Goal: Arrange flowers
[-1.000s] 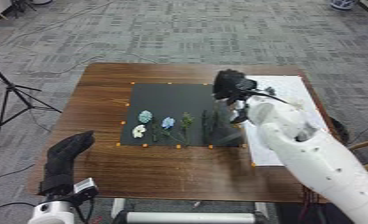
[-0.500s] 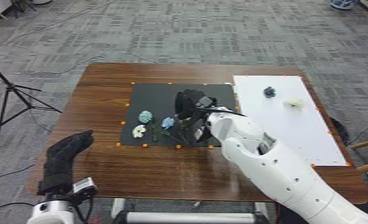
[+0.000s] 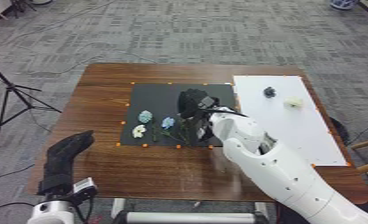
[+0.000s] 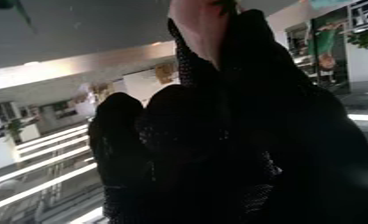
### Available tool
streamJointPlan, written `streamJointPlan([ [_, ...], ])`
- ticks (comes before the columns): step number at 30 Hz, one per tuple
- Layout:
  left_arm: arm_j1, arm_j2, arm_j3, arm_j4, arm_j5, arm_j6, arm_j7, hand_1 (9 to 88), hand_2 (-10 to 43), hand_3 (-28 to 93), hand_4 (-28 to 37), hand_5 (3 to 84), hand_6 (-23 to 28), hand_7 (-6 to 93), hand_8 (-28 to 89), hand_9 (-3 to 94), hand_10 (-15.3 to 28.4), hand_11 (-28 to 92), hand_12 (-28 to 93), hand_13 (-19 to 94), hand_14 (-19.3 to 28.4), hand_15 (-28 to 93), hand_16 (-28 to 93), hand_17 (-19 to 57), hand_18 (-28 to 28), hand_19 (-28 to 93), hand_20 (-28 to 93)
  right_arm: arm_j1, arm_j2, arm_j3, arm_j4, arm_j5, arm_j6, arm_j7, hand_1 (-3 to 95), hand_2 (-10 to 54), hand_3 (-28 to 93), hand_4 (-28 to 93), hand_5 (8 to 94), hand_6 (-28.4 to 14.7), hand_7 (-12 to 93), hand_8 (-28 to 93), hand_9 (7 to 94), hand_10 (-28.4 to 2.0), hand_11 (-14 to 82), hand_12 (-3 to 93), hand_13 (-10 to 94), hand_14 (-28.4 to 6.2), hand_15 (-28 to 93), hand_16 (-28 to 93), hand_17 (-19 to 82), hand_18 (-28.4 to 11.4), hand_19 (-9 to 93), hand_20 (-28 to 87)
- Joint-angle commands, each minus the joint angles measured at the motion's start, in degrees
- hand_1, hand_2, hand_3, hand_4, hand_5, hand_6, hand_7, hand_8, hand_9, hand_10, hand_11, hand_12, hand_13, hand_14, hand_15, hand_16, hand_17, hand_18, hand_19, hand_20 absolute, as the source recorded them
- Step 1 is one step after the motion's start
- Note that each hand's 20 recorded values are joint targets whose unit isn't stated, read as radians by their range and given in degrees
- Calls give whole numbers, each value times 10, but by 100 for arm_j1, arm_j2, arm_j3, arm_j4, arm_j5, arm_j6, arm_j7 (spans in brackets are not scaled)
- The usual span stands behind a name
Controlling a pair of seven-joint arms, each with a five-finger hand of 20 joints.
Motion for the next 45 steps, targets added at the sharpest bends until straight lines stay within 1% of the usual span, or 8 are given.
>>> streamJointPlan([
  [1,15,-36,6,-16,8,-73,-17,304,17,681,-250,535,-3,210,-100,514,138,248,136,400,167,228,5,36,131,155,173,78,-71,125,81,-137,160,-46,623,-95,571,-195,787,3,209,74,884,-89,51,351,876,-28,604,363,605,-143,932,563],
  [11,7,-34,-27,-19,39,-101,-72,303,15,684,-248,535,-3,209,-99,514,138,248,136,399,167,228,6,35,131,155,173,-28,-58,236,44,-134,-424,22,609,-95,582,-190,764,12,230,75,859,-101,43,342,869,-28,604,367,595,-144,932,566],
  [21,23,-20,-26,-15,46,-139,-63,303,3,686,-238,530,-2,209,-99,513,136,248,135,399,166,228,6,35,131,153,173,24,93,370,-53,-10,-508,53,530,-95,580,-165,691,-7,198,86,727,-112,146,202,849,-36,616,358,582,-149,932,567],
  [26,60,-17,-38,-43,50,-155,-55,306,-2,684,-234,530,-2,209,-99,512,136,248,136,399,167,227,6,35,132,153,173,32,208,619,-246,52,-666,45,442,-95,660,-177,636,-11,183,-70,675,-127,127,180,841,-36,618,356,576,-149,932,565],
  [33,80,-20,-69,-51,80,-138,-82,310,-6,682,-231,529,-4,211,-100,512,136,248,136,399,167,227,6,35,132,152,173,24,622,1309,-601,316,-746,50,398,-95,659,-177,599,-16,171,-79,650,-134,112,178,833,-40,619,354,567,-152,932,559],
  [36,38,1,-51,-33,67,-133,-61,311,-6,680,-230,529,-3,211,-101,512,136,248,136,399,167,227,6,35,132,152,173,-145,1014,1610,-820,291,-437,223,389,-95,656,-177,593,-19,167,-78,642,-140,103,178,828,-40,621,354,563,-154,932,560],
  [40,68,-7,-52,-49,42,-96,-59,312,-7,680,-230,529,-5,212,-101,512,135,249,136,399,166,226,6,35,132,152,173,-222,1470,1914,-617,237,-185,362,386,-95,656,-178,584,-17,161,-73,632,-142,95,180,820,-45,625,353,557,-156,932,561],
  [45,109,-49,-31,-62,55,-50,-42,313,-7,680,-229,529,-4,212,-101,513,136,248,135,399,167,226,7,35,132,153,173,-212,1787,2048,-29,-74,-416,531,374,-95,654,-179,565,-21,154,-70,614,-144,87,182,815,-48,629,350,552,-159,932,560],
])
